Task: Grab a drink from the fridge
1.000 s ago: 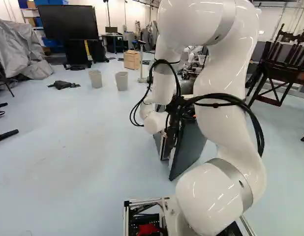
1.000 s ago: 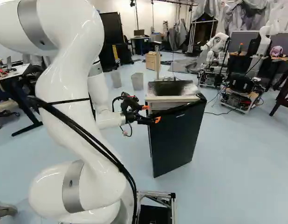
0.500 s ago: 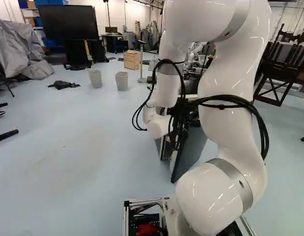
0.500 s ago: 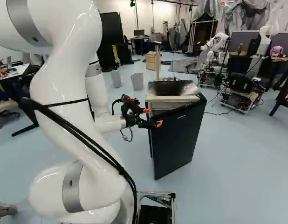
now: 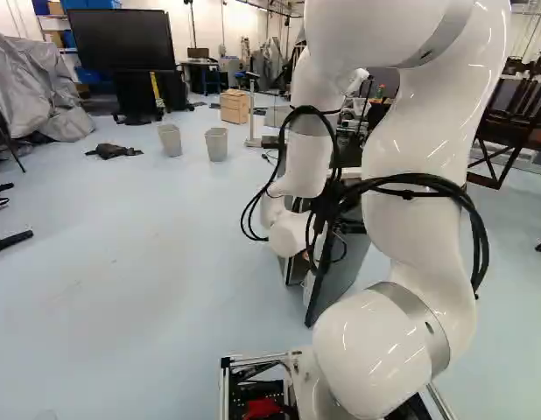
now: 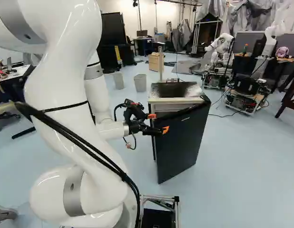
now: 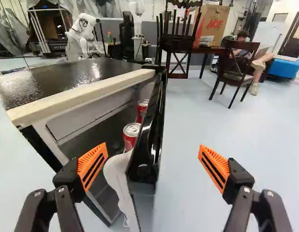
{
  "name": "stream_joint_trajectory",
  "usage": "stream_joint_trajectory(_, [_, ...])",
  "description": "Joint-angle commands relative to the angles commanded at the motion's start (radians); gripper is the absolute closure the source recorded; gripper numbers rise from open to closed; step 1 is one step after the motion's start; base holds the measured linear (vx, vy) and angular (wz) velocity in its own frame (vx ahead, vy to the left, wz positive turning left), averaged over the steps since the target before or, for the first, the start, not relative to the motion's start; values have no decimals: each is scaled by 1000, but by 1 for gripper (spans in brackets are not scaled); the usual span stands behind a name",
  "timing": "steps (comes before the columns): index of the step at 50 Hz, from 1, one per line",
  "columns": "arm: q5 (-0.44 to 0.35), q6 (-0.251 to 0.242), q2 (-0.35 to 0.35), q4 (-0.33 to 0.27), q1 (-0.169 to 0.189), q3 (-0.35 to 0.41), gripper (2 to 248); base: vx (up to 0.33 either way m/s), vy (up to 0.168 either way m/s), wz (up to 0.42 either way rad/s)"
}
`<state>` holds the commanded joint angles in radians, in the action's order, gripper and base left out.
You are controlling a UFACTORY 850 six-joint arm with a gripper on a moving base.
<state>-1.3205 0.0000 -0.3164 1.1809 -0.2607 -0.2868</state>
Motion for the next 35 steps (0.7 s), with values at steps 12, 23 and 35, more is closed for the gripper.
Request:
stream_joint_trajectory(12, [-13,0,31,7,13,47,3,0,0,0])
stream_joint_trajectory(23, [-26,0,57,14,30,88,3,0,0,0])
stream_joint_trajectory(35, [-41,0,84,21,57,128,3,0,0,0])
